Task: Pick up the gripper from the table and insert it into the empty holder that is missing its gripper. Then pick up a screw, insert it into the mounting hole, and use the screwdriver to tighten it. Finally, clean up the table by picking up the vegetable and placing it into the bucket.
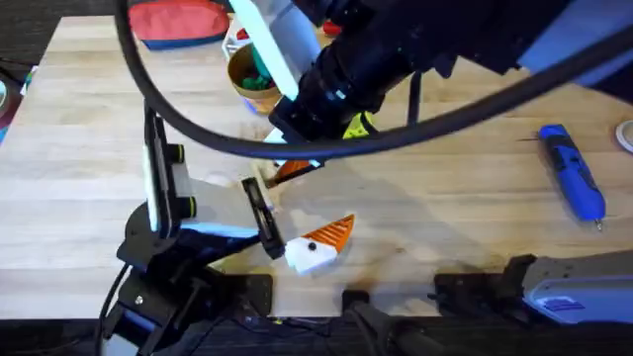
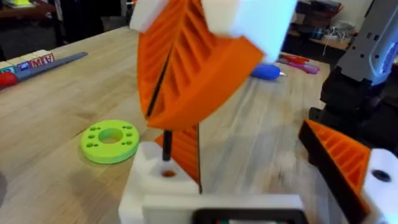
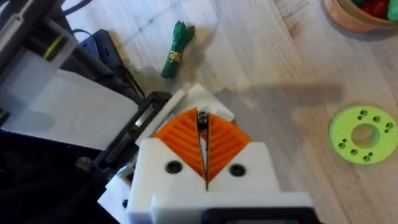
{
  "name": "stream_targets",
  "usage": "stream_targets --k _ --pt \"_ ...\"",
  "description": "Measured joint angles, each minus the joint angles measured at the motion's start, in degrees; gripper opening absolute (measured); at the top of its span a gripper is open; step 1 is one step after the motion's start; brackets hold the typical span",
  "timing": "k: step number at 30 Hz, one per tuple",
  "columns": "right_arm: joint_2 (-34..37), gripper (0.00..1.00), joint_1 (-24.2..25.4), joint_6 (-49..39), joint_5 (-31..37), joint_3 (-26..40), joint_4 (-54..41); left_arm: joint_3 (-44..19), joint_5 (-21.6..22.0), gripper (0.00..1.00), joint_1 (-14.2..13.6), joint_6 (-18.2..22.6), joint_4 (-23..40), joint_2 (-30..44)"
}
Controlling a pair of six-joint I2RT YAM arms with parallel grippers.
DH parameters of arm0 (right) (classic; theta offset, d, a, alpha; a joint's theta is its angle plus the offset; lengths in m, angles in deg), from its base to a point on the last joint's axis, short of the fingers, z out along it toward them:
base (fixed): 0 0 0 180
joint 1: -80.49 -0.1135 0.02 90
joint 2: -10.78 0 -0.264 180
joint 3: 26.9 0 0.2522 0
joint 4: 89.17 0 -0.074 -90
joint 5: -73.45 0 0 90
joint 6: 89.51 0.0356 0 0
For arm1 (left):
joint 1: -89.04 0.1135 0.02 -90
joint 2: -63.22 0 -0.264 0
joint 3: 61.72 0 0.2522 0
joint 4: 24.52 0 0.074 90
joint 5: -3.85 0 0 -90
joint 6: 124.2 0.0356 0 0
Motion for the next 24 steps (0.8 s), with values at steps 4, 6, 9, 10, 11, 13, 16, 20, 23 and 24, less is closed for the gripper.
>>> stream_targets --k 4,6,9,10,11,13,16,20,23,24 --pt "0.0 0.004 0.0 0.2 0.0 0.0 -0.3 0.0 0.0 0.986 0.0 0.0 0.0 0.0" --pt "0.2 0.004 0.0 0.4 0.0 0.0 -0.7 0.0 0.0 0.987 0.0 0.0 0.0 0.0" --pt "1.3 0.004 0.0 0.6 0.0 0.0 -0.8 0.0 0.0 0.987 0.0 0.0 0.0 0.0" --pt "1.8 0.004 0.0 0.7 0.0 0.0 -0.8 0.0 0.0 0.986 0.0 0.0 0.0 0.0" --pt "2.3 0.004 0.0 0.8 0.0 0.0 -0.7 0.0 0.0 0.986 0.0 0.0 0.0 0.0" --pt "3.1 0.004 0.0 0.9 -0.1 0.0 -0.7 0.0 0.0 0.985 0.0 0.0 0.0 0.0" --pt "3.5 0.004 0.0 0.9 -0.1 0.0 -0.5 0.0 -0.1 0.987 0.0 -0.1 0.0 0.0" --pt "3.6 0.004 0.0 1.0 -0.1 0.0 -0.5 0.0 -0.1 0.987 0.0 -0.1 0.0 0.0" --pt "3.6 0.004 0.0 1.0 -0.1 0.0 -0.5 0.0 -0.1 0.987 0.0 -0.1 0.0 0.0" --pt "3.6 0.004 0.0 1.0 -0.1 0.0 -0.5 0.0 -0.1 0.987 0.0 -0.1 0.0 0.0"
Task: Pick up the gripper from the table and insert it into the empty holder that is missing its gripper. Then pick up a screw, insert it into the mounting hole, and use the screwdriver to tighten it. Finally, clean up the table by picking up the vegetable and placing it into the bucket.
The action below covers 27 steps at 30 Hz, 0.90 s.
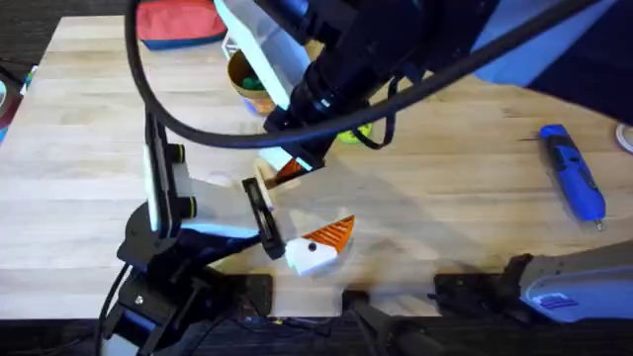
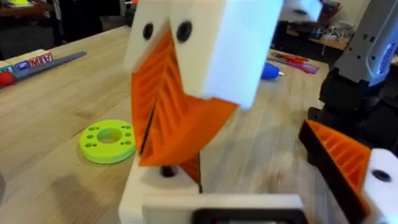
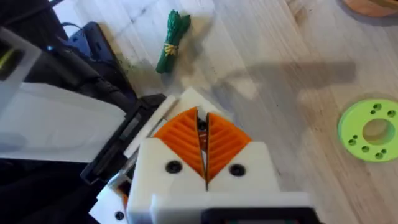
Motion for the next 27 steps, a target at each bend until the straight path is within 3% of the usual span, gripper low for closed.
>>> stream_targets --k 2,8,11,14,27 --pt "0.0 0.006 0.0 0.0 0.0 0.0 0.0 0.0 0.0 0.987 0.0 0.0 0.0 0.0" --pt "0.0 0.355 0.0 0.0 -0.2 0.0 0.0 0.0 0.0 0.986 0.0 0.0 0.0 0.0" --pt "-0.1 0.59 0.0 0.1 -0.1 0.2 -0.1 0.0 0.0 0.986 0.0 0.1 0.0 0.0" --pt "-0.6 0.957 0.1 0.0 0.2 0.3 -0.4 0.0 0.0 0.986 0.0 0.1 0.0 0.0" --pt "-9.3 0.992 4.9 0.1 0.1 2.5 -4.5 0.0 0.0 0.987 0.0 0.1 0.0 0.0"
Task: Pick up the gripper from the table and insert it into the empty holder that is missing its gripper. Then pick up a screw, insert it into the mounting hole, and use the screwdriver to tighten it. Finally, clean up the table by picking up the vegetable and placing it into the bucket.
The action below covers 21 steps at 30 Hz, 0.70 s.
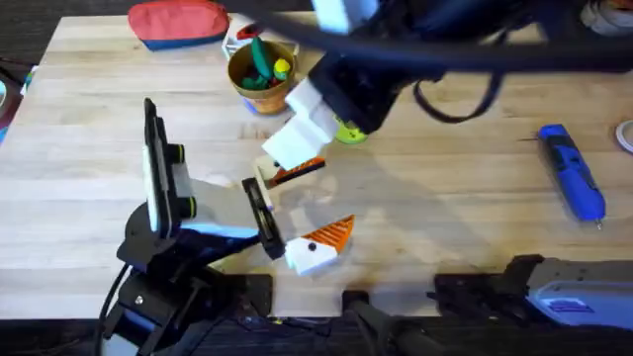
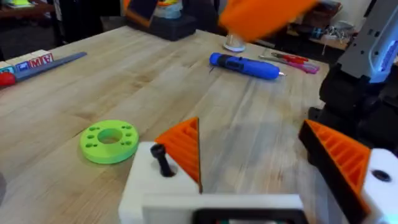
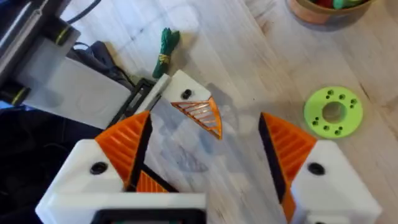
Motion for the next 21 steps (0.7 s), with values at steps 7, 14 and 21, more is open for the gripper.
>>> stream_targets --k 7,14,21 --pt "-7.1 0.992 3.5 -0.9 0.0 0.0 -3.9 0.0 0.0 0.988 0.0 0.0 0.0 0.0" --pt "-14.8 0.994 4.9 -3.3 0.2 -1.1 -7.5 0.0 0.0 0.985 0.0 0.0 0.0 0.0" --pt "-26.8 0.993 4.9 -2.8 -0.6 -13.0 -3.3 0.0 0.0 0.987 0.0 0.0 0.0 0.0"
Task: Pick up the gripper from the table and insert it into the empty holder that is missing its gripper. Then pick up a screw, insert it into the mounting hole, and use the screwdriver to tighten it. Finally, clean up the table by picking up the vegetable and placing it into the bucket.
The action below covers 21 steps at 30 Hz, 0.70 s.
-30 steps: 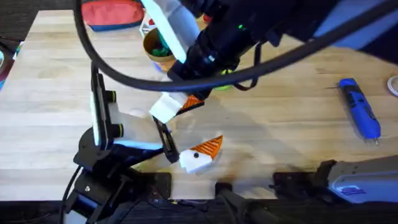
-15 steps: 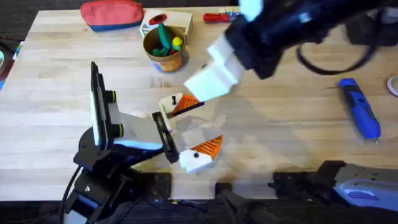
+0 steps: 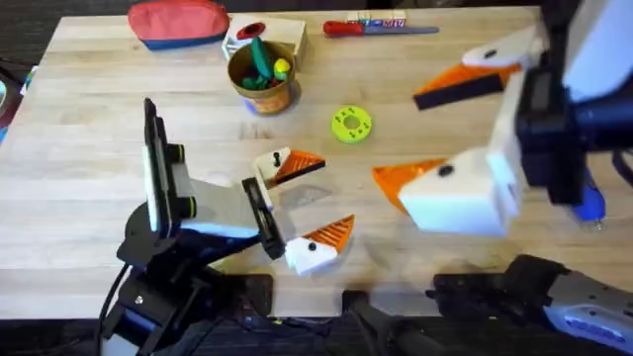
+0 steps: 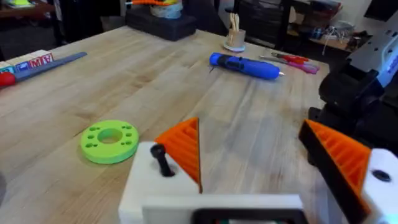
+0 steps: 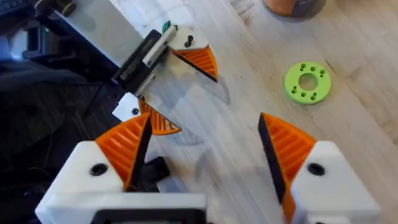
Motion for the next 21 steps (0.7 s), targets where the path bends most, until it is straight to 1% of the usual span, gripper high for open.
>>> stream_targets --k 5,9,10,11,12,14,15,17,18,21 --pt "-7.9 0.993 0.0 1.7 -2.4 -8.6 2.6 0.0 0.0 0.987 0.0 0.0 0.0 0.0" --pt "-12.7 0.992 0.0 3.6 -3.6 -12.6 3.4 0.0 0.0 0.977 0.0 -0.1 0.0 0.0" --pt "-13.6 0.993 0.1 4.1 -3.9 -13.2 3.6 0.0 0.0 0.917 0.0 0.0 0.0 0.0" --pt "-14.9 0.993 0.1 4.7 -4.4 -13.4 4.1 0.0 0.0 0.747 0.0 0.1 0.0 0.0" --pt "-15.0 0.993 0.1 4.9 -4.6 -13.4 4.2 0.0 0.0 0.69 0.0 0.2 0.0 0.0" --pt "-15.0 0.993 0.1 4.9 -5.0 -13.5 4.2 0.0 0.0 0.528 0.0 0.1 0.0 0.0" --pt "-15.0 0.993 0.1 4.8 -5.4 -13.6 4.2 0.0 0.0 0.414 0.0 0.1 0.0 0.0" --pt "-15.0 0.993 0.1 4.2 -6.5 -13.7 4.0 0.0 0.0 0.093 0.0 0.2 0.0 0.0" --pt "-15.0 0.993 0.1 3.7 -7.2 -13.7 4.0 0.0 0.0 0.027 0.0 0.4 0.0 0.0" --pt "-15.0 0.993 0.1 2.7 -8.4 -13.7 3.9 0.0 0.0 0.008 0.0 0.4 0.0 0.0"
